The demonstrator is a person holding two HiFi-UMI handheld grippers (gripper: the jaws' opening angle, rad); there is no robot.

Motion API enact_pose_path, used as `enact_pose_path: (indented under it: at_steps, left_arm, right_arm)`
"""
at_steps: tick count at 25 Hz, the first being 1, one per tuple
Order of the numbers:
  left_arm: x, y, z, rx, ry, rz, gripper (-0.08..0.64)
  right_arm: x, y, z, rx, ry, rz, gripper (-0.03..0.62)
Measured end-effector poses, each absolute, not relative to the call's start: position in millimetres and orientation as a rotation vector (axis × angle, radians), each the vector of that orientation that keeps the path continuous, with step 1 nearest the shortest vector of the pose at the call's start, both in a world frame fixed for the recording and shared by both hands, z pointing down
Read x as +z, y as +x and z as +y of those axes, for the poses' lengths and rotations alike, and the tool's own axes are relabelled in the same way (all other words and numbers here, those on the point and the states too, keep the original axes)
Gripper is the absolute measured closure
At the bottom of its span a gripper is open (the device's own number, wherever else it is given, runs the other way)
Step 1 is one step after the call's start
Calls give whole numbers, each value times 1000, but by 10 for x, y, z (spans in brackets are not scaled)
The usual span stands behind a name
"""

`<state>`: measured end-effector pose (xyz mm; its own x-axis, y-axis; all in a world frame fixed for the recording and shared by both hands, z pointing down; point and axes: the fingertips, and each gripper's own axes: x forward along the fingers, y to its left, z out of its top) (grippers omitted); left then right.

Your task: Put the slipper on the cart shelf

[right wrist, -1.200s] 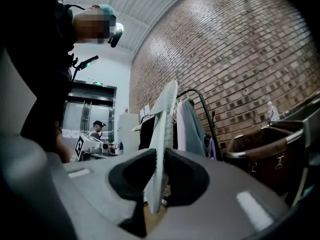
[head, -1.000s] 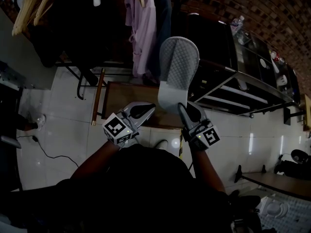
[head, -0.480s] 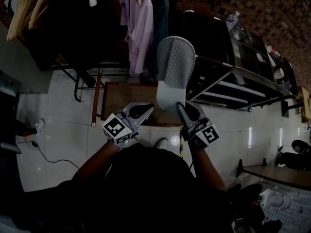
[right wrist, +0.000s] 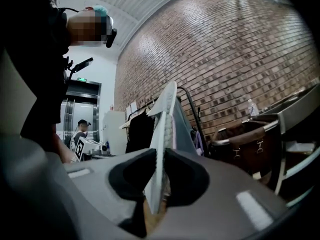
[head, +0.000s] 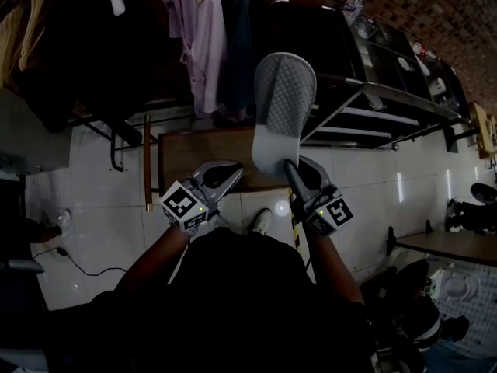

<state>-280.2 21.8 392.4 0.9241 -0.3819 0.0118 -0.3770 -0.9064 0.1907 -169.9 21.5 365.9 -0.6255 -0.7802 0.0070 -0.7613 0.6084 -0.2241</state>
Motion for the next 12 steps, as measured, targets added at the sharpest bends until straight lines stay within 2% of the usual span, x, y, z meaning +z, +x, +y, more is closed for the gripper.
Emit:
enact_pose_path:
  at_steps: [12]
  left_arm:
    - [3935,-2157,267,-17,2937,-296,557]
  right_arm:
    - [3695,-1097,509,-305,-1555,2569,532]
